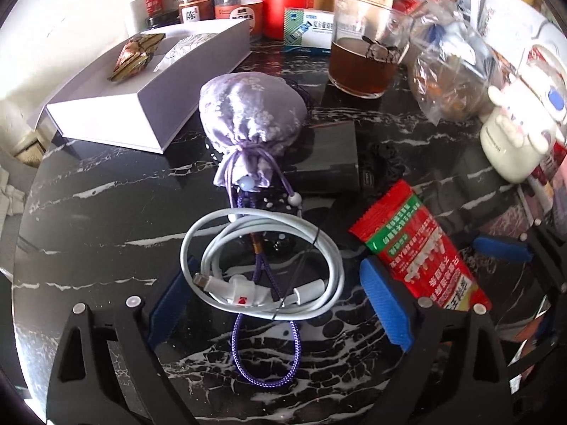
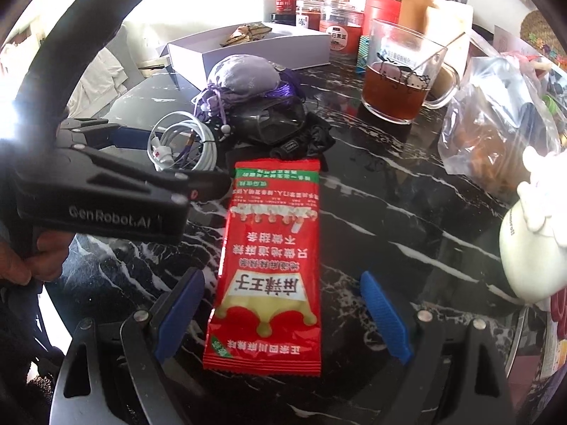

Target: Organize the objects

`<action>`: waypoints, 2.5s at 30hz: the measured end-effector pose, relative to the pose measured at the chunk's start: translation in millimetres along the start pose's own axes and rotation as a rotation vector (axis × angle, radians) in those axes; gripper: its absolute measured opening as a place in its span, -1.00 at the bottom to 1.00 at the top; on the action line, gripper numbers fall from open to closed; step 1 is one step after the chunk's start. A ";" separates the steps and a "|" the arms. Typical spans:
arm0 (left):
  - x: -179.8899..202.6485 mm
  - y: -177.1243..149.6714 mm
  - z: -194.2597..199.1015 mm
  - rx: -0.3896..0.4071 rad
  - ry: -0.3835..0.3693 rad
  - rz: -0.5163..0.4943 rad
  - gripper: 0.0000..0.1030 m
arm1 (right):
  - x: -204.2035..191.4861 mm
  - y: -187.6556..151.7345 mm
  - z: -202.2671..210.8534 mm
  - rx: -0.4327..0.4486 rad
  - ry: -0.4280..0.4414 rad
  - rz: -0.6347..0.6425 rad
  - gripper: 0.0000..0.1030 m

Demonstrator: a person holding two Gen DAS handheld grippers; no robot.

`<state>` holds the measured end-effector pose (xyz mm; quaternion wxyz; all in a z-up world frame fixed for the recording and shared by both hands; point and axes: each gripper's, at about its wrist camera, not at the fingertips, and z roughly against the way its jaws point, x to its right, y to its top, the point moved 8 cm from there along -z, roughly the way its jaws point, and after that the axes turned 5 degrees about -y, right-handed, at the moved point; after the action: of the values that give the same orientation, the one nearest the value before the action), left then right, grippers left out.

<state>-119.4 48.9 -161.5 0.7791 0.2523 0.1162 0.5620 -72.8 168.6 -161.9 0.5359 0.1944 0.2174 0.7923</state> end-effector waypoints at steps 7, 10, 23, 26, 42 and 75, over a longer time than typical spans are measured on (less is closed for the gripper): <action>-0.8 0.9 3.2 0.033 0.007 -0.001 0.44 | 2.3 4.0 3.9 0.029 -0.004 0.016 0.09; -1.7 0.0 4.8 0.029 0.003 -0.001 0.41 | 3.4 4.6 5.1 0.037 0.000 0.021 -0.03; -6.0 -4.9 33.2 0.056 0.007 0.024 0.40 | 3.2 2.6 15.4 0.051 0.072 0.006 -0.11; -7.0 -5.9 40.7 0.064 0.011 0.028 0.40 | -0.9 3.2 22.8 0.066 0.085 0.014 -0.12; -23.5 -24.6 104.5 0.133 0.102 0.072 0.40 | -31.3 20.8 62.8 0.160 0.131 0.103 -0.12; -103.7 -5.5 174.5 0.201 0.230 0.225 0.40 | -92.4 105.1 94.6 0.294 0.264 0.271 -0.12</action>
<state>-69.2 -95.1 -27.4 0.6637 0.2743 0.2312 0.6563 -69.6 60.4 -32.3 0.3578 0.1925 0.3704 0.8353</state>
